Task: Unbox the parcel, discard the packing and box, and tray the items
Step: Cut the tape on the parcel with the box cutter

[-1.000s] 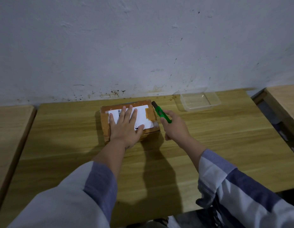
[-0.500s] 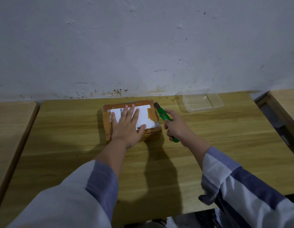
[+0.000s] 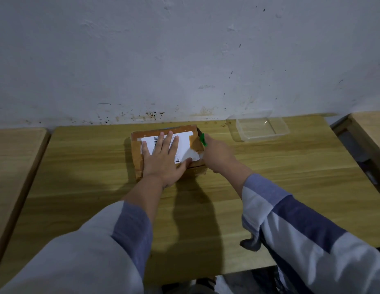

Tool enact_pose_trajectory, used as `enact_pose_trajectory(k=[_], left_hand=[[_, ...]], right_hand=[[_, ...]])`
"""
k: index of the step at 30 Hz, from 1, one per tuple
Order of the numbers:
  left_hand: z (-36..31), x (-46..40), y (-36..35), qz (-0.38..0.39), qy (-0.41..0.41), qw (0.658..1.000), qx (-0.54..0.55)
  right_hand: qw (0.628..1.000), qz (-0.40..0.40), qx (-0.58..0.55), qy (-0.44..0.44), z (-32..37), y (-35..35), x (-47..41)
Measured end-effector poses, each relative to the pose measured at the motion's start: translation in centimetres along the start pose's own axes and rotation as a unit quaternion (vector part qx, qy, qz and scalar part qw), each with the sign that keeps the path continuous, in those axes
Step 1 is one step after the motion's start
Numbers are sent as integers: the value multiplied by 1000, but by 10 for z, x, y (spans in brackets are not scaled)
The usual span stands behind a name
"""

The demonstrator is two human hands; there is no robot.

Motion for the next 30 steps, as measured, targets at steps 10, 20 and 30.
enact_pose_trajectory(k=[10,20,30], left_hand=[[-2,0,2,-8,9,1000,5],[-4,0,3,3,6,1000,0],[-5,-1,2,19,29,999,1]], right_hand=[[999,0,40,-4,-6,2,16],[998,-8,52,-18,-18,-10,25],[998,-10,47,-26,-22,-15,31]])
Point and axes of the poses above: each hand's wrist, its own x-axis away from the middle knuckle, its own y-axis out of the back of the hand, z = x × y, the point moved 10 cm from there along -x, towards the middle knuckle, and after that the axes turned 9 degrees about -x, right-handed, at the moved point
